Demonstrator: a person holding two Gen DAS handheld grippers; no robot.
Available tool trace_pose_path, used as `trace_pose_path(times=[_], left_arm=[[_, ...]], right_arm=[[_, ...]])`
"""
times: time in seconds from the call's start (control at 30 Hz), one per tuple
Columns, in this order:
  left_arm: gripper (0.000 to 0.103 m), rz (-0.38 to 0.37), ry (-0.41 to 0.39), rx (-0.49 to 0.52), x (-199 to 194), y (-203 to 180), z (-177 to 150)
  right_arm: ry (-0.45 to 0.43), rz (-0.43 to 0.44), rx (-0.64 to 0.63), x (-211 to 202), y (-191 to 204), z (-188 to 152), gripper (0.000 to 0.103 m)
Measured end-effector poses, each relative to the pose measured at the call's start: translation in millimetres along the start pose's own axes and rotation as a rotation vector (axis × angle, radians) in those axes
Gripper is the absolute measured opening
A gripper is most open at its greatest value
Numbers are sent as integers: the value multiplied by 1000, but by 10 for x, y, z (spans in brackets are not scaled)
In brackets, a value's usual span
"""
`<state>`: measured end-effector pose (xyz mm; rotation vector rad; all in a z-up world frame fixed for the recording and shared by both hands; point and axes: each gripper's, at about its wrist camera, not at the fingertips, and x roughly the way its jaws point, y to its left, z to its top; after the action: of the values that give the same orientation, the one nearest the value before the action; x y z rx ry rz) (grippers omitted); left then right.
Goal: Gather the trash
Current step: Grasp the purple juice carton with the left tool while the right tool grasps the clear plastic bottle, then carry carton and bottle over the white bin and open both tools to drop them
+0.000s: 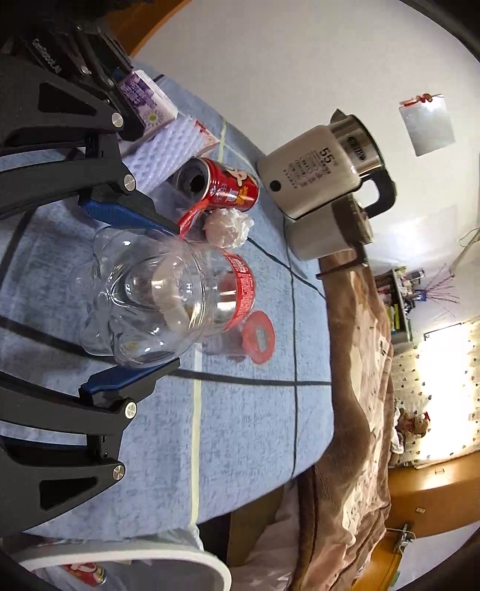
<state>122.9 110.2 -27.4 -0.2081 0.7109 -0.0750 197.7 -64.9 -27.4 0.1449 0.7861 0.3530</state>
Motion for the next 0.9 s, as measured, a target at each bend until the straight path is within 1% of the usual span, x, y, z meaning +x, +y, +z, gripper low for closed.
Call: trace_pose_path(times=[0.07,0.13,0.2,0.33,0.4,0.53,0.6,0.67,0.8,0.9], left_arm=[[38,-7,2,-1,-14,-20,-3],[38,-12,2,3,-23,-48,-17],[38,-14,8,9,-16,-66,-40],[38,-17,16,4,6,-71,-53],[38,-17,14,-4,0,-59,-47],[38,-6,13,-18,-8,-18,-34],[38,-1,17,-18,-2,-2,-35],[38,0,21,-22,4,-1,-44],[38,-2,29,-16,16,-18,-58],[38,-9,34,-12,16,-42,-58]], right_arm=[[6,-1,-15,-63,-7,-65,63],[41,6,-27,-105,-24,-169,64],[56,1,-21,-162,-51,-241,64],[156,49,-51,-177,-39,-300,64],[193,68,-51,-157,-31,-253,64],[181,60,-72,-170,16,-109,65],[208,63,-99,-110,74,-55,65],[236,25,-127,-32,120,-40,65],[285,-2,-128,110,125,-106,65],[250,-5,-103,103,82,-156,63]])
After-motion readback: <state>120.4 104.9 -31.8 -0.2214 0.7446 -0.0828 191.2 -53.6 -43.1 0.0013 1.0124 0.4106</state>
